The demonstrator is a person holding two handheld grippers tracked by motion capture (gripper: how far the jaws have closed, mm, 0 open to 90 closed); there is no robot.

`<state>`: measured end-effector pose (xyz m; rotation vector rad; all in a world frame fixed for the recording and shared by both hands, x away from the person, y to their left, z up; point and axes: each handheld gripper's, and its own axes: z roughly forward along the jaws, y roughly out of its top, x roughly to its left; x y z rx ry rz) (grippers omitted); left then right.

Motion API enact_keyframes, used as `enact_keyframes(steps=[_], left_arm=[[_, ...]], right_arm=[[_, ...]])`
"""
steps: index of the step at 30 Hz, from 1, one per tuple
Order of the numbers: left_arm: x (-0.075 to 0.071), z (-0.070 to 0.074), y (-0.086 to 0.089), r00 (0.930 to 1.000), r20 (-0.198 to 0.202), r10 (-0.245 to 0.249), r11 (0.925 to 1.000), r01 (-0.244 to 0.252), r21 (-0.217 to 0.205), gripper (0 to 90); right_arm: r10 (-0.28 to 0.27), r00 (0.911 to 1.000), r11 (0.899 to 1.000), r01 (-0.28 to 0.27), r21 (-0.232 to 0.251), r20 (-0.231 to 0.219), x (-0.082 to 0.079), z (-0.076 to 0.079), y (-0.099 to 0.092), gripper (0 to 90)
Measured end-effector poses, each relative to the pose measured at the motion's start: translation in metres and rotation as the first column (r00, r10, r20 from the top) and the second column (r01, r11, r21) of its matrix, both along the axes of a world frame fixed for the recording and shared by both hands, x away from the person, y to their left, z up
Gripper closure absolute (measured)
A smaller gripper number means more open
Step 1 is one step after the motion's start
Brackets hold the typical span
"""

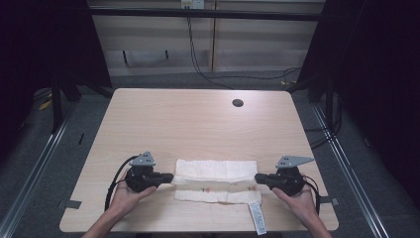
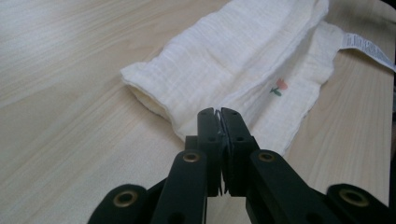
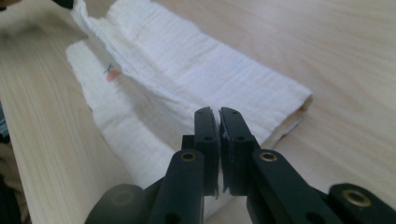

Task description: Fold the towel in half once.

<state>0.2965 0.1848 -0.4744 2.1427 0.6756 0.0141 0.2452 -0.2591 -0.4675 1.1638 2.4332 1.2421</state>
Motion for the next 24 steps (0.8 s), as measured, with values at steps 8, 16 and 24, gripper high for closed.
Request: enact_keyframes(steps=[8,16,24], left_arm=[[-0.009,-0.008,-0.002,0.9993,-0.022,-0.03,0.9995,0.03,0.012,86.6],[-0.011,-0.012,-0.004,0.9947,-0.066,-0.079,0.9966,0.08,0.017,78.2],[0.014,0.001,-0.005,0.9996,-0.028,0.0,0.9986,-0.001,-0.052,66.5]], right_arm=[[0.023,0.9985,1.0,-0.024,-0.015,-0.049,-0.01,-0.013,-0.005,81.8],[0.046,0.9977,0.998,-0.048,-0.049,-0.051,-0.025,-0.014,0.001,72.0],[-0.027,0.9991,0.999,0.027,-0.025,-0.034,-0.013,-0.009,0.002,56.7]])
